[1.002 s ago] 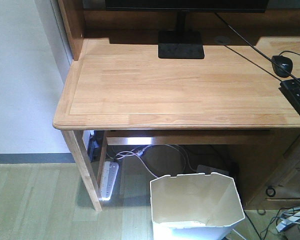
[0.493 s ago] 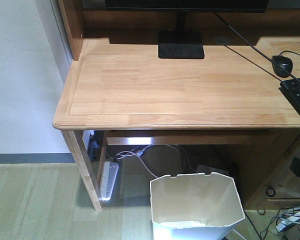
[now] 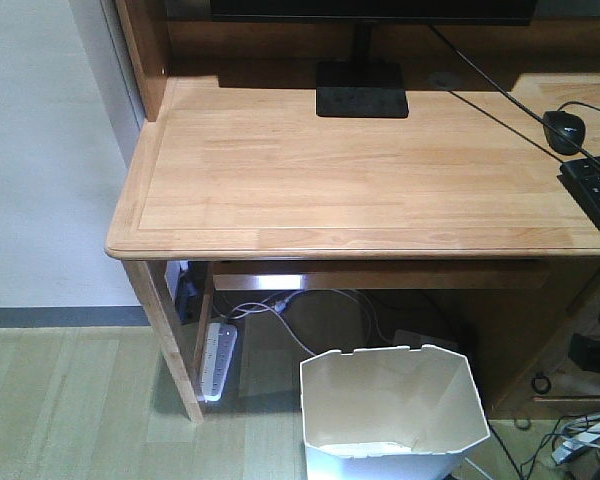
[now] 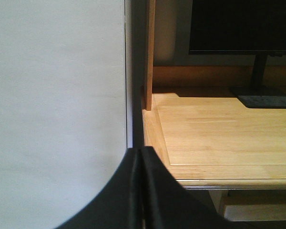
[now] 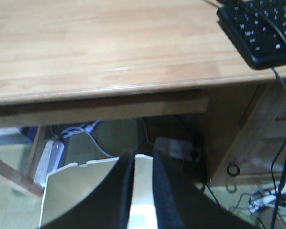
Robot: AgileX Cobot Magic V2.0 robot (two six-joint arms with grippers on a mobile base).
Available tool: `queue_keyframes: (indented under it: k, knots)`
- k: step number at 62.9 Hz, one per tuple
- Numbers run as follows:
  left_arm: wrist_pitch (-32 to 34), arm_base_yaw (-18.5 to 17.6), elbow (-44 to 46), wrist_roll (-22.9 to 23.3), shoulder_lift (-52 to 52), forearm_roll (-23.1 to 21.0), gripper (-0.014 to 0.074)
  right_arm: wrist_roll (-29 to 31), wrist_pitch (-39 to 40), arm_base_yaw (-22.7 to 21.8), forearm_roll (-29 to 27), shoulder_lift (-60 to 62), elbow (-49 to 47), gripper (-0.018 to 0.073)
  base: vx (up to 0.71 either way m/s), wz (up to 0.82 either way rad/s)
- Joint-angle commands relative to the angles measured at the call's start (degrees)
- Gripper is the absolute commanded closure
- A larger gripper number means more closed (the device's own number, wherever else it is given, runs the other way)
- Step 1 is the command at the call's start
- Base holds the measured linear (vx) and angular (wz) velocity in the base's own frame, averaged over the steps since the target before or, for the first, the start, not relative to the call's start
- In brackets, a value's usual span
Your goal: Move trash bin to bedside with robot
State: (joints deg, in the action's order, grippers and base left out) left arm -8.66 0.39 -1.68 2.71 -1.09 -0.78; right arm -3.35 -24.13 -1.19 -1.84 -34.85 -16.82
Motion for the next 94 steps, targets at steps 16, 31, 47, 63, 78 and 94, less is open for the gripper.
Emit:
queue_keyframes:
  k: [16, 31, 47, 63, 78, 94]
  knots:
    - [4.47, -0.17, -1.58, 0.52, -0.56, -0.17, 0.0602, 1.86, 1.67, -0.07, 0.19, -4.34, -2.13, 0.0041, 0.0, 0.0]
    - [4.47, -0.17, -1.58, 0.52, -0.56, -0.17, 0.0602, 1.73, 3.71, -0.07, -0.79, -4.34, -2.13, -0.0017, 0.0, 0.0]
    - [4.47, -0.17, -1.58, 0.52, -0.56, -0.17, 0.0602, 3.35, 1.07, -0.07, -2.21, -9.73, -4.49, -0.0006, 0.0, 0.0]
    - [4.47, -0.17, -1.58, 0.52, -0.56, -0.17, 0.0602, 3.8, -2.33, -0.28, 2.29, -26.81, -14.62, -0.0006, 0.0, 0.0]
    - [4.47, -0.17, -1.58, 0.52, -0.56, -0.17, 0.0602, 9.9, 0.37, -0.28, -0.62, -43.53, -18.7, -0.0006, 0.0, 0.0]
    - [4.47, -0.17, -1.58, 0.52, -0.56, -0.17, 0.0602, 16.12, 6.74, -3.84, -3.35, -57.33, -18.82, -0.0006, 0.0, 0.0]
